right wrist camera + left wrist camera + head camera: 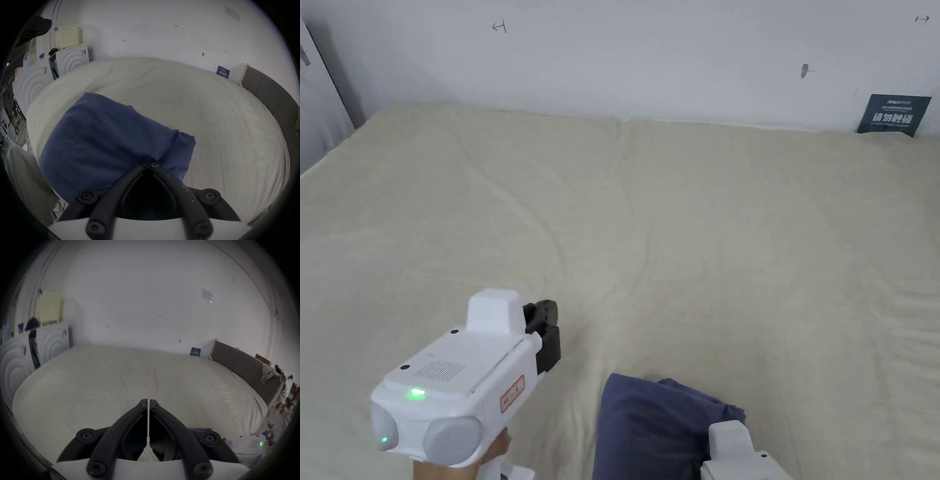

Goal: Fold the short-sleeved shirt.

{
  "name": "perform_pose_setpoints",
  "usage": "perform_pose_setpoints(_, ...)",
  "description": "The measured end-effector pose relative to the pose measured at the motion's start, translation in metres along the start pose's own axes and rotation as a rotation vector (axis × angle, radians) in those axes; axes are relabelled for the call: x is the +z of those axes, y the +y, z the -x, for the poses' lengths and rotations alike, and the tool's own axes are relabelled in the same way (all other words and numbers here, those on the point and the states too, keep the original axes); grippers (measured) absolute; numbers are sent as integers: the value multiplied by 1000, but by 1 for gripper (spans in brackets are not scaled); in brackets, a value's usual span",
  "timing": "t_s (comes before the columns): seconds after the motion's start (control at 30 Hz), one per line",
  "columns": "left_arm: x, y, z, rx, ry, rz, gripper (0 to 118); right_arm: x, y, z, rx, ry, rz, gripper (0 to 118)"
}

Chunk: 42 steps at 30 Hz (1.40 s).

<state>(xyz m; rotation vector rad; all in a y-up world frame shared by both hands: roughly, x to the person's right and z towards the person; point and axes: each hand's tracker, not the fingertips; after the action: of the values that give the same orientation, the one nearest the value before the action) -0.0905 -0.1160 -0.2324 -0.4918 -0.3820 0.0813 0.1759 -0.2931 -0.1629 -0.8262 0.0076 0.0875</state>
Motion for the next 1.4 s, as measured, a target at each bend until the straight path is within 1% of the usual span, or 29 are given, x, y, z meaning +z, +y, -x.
perform_pose_setpoints(0.03, -8, -3, 1, 39, -36, 59, 11, 0, -1, -1, -2, 2, 2, 1)
perform_pose_setpoints(0.07, -15, -6, 1, 69, -64, 127, 11, 1, -1, -2, -12, 7, -1, 1)
perform_pose_setpoints(0.1, -23, -12, 3, 109, -91, 164, 25, 1, -2, -4, -25, 13, -6, 1)
perform_pose_setpoints(0.13, -32, -18, 5, 143, -120, 213, 46, 2, -3, -5, -34, 19, -11, 1)
perform_pose_setpoints(0.17, -41, -24, 5, 166, -146, 278, 73, 2, -3, -6, -37, 22, -11, 1)
perform_pose_setpoints(0.2, -52, -31, 6, 195, -167, 353, 103, 2, -3, -5, -39, 24, -11, 1)
perform_pose_setpoints(0.23, -63, -38, 6, 205, -181, 427, 115, 2, -2, -5, -40, 26, -9, 1)
perform_pose_setpoints(0.27, -69, -45, 7, 220, -183, 446, 118, 2, -2, -6, -41, 27, -8, 1)
perform_pose_setpoints(0.33, -85, -59, 10, 222, -234, 504, 116, 1, -3, -7, -42, 31, -8, 1)
perform_pose_setpoints(0.4, -102, -71, 13, 211, -231, 558, 115, 2, -5, -8, -48, 35, -15, 1)
perform_pose_setpoints(0.43, -109, -78, 14, 210, -222, 579, 113, 2, -6, -8, -51, 38, -18, 1)
perform_pose_setpoints(0.47, -117, -84, 16, 212, -231, 590, 108, 2, -5, -8, -53, 39, -20, 1)
perform_pose_setpoints(0.5, -124, -89, 17, 213, -233, 626, 92, 2, -5, -9, -56, 40, -21, 1)
perform_pose_setpoints(0.53, -129, -93, 17, 230, -222, 637, 81, 2, -6, -9, -58, 42, -21, 1)
perform_pose_setpoints(0.57, -132, -98, 16, 240, -242, 652, 75, 2, -6, -9, -60, 42, -21, 1)
perform_pose_setpoints(0.63, -132, -102, 13, 248, -253, 639, 70, 2, -6, -10, -68, 44, -21, 1)
perform_pose_setpoints(0.67, -130, -100, 10, 237, -249, 627, 58, 2, -6, -10, -70, 45, -21, 1)
perform_pose_setpoints(0.7, -126, -99, 8, 230, -272, 616, 39, 2, -6, -10, -75, 46, -22, 1)
perform_pose_setpoints(0.73, -125, -99, 6, 245, -315, 621, 36, 1, -6, -11, -80, 47, -19, 1)
perform_pose_setpoints(0.77, -125, -100, 3, 240, -300, 622, 33, 1, -6, -11, -82, 48, -18, 1)
perform_pose_setpoints(0.8, -126, -100, 1, 225, -290, 625, 25, 1, -6, -12, -82, 50, -17, 1)
perform_pose_setpoints(0.83, -127, -100, 4, 219, -289, 626, 23, 2, -5, -12, -81, 52, -15, 1)
perform_pose_setpoints(0.9, -123, -97, 4, 256, -285, 612, 20, 4, -2, -12, -73, 51, -12, 1)
perform_pose_setpoints(1.03, -110, -81, 6, 240, -280, 572, 19, 17, 10, -10, -77, 47, -12, 1)
perform_pose_setpoints(1.1, -106, -67, 16, 216, -268, 544, 19, 28, 20, -8, -64, 55, -50, 1)
perform_pose_setpoints(1.17, -102, -53, 34, 190, -246, 523, 19, 41, 34, -6, -58, 50, -97, 1)
perform_pose_setpoints(1.23, -97, -39, 65, 184, -201, 504, 19, 55, 51, -4, -74, 52, -152, 1)
perform_pose_setpoints(1.4, -84, -2, 162, 156, -30, 481, 19, 84, 95, -1, -72, 33, -279, 1)
